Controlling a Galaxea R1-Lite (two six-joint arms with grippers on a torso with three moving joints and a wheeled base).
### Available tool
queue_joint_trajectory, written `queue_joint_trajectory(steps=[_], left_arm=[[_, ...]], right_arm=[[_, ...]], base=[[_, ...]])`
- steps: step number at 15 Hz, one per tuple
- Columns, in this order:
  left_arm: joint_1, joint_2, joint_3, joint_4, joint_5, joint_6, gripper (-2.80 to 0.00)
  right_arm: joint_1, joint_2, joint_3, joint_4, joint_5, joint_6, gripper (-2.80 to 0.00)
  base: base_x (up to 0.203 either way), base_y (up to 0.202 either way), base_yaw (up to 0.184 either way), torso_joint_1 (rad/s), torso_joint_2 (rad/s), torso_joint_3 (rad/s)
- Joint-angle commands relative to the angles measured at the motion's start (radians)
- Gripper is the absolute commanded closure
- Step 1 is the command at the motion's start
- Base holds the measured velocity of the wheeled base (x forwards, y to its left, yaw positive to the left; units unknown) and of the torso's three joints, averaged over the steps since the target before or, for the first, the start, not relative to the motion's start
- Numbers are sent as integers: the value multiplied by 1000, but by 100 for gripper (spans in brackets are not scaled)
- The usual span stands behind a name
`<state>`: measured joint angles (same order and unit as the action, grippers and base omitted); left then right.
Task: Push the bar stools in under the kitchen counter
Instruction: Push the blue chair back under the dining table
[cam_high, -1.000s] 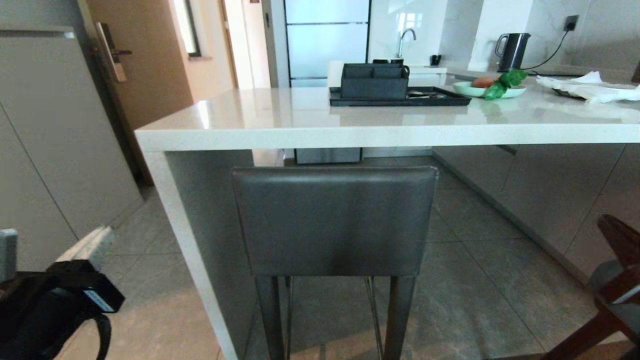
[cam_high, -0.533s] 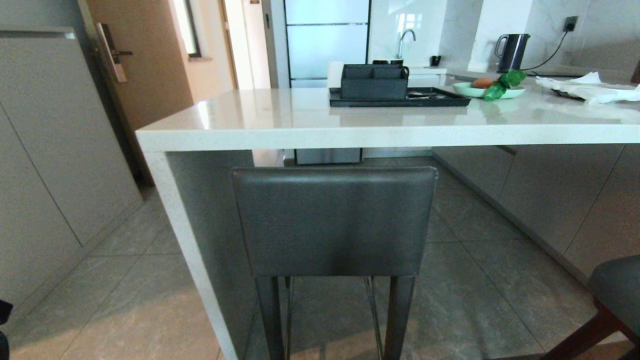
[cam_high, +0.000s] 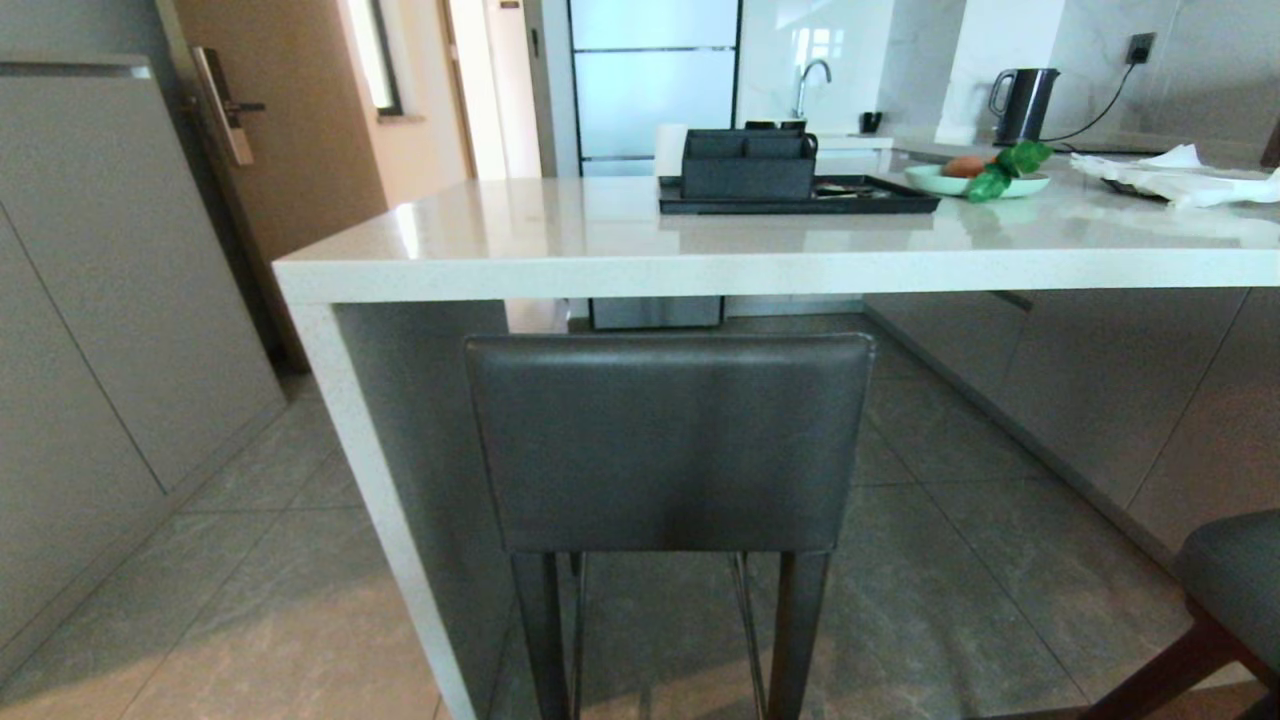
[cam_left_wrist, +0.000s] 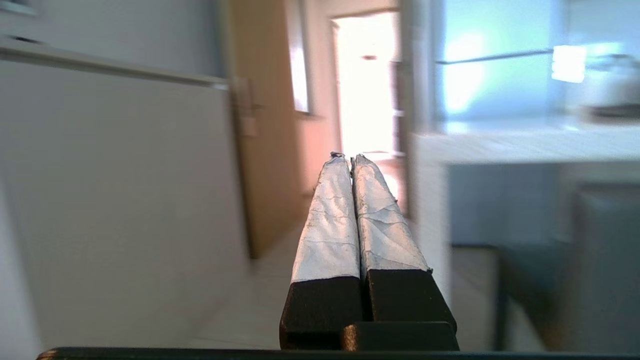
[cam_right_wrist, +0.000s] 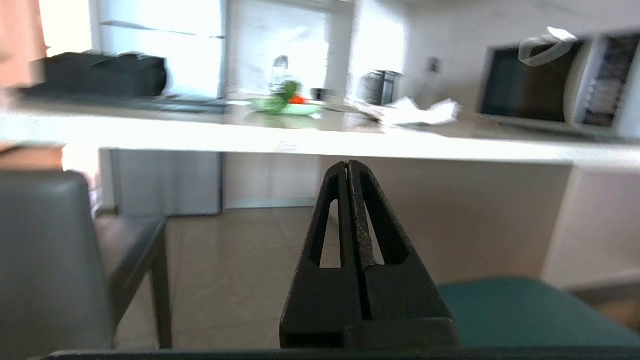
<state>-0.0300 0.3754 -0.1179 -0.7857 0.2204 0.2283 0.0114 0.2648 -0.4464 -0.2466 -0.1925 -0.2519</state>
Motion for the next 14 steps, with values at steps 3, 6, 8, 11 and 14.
queue_joint_trajectory(steps=[3,6,8,11,14], left_arm=[[28,-376,-107,655,-188,-72,0],[32,-375,-50,652,-227,-93,0],[32,-375,2,644,-231,-95,0],[32,-375,83,627,-267,-105,0],[32,-375,109,626,-317,-123,0]], right_arm=[[-28,-65,7,41,115,42,0],[-18,-194,66,138,207,50,0],[-15,-265,68,329,280,89,0],[-14,-263,122,333,351,128,0],[-14,-263,239,277,349,84,0]], base=[[0,0,0,0,0,0],[0,0,0,0,0,0],[0,0,0,0,0,0],[0,0,0,0,0,0],[0,0,0,0,0,0]])
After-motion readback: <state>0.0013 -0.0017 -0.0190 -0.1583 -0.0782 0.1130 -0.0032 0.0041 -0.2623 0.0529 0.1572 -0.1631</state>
